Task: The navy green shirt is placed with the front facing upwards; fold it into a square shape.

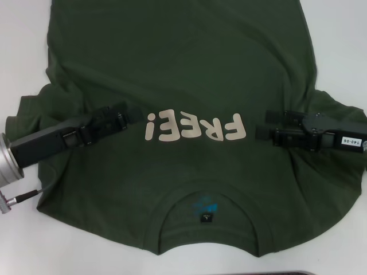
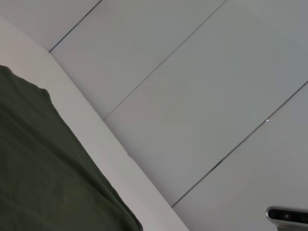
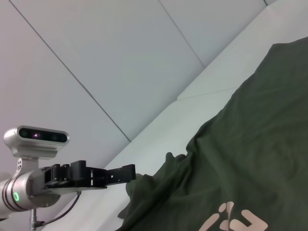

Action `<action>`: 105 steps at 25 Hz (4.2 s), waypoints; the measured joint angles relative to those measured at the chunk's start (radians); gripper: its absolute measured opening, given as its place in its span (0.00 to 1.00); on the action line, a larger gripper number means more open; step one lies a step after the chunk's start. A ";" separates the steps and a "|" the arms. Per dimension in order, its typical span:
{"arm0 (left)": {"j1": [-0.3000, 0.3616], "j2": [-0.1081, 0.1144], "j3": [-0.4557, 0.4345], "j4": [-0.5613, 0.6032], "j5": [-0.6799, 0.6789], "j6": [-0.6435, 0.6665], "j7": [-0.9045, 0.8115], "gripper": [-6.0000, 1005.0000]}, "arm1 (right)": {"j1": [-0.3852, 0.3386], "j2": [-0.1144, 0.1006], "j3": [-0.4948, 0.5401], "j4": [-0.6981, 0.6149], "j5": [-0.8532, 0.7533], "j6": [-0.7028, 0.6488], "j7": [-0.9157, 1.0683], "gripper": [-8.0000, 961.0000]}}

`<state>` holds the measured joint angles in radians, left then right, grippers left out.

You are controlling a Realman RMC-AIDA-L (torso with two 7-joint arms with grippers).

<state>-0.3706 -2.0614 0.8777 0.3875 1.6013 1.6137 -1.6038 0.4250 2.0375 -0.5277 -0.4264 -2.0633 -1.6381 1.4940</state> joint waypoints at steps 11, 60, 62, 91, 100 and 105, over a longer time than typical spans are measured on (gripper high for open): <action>-0.001 -0.001 0.000 -0.001 0.000 0.003 0.000 0.91 | -0.002 -0.005 0.002 0.000 0.000 -0.036 0.000 0.96; 0.060 0.137 -0.352 0.162 0.391 -0.225 -0.250 0.90 | 0.006 -0.004 0.062 0.000 0.008 -0.020 0.002 0.96; 0.058 0.137 -0.353 0.162 0.402 -0.228 -0.251 0.90 | 0.006 -0.004 0.064 0.000 0.008 -0.020 0.002 0.96; 0.044 0.127 -0.328 0.162 0.473 -0.238 -0.277 0.90 | 0.004 -0.004 0.075 -0.005 0.008 -0.022 0.023 0.96; 0.033 0.122 -0.331 0.163 0.473 -0.232 -0.282 0.81 | 0.002 -0.004 0.076 -0.003 0.008 -0.021 0.023 0.96; 0.032 0.121 -0.338 0.163 0.472 -0.265 -0.303 0.75 | -0.001 -0.004 0.077 -0.002 0.008 -0.021 0.024 0.96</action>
<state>-0.3382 -1.9402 0.5402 0.5506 2.0738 1.3491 -1.9064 0.4245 2.0338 -0.4510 -0.4289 -2.0555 -1.6595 1.5177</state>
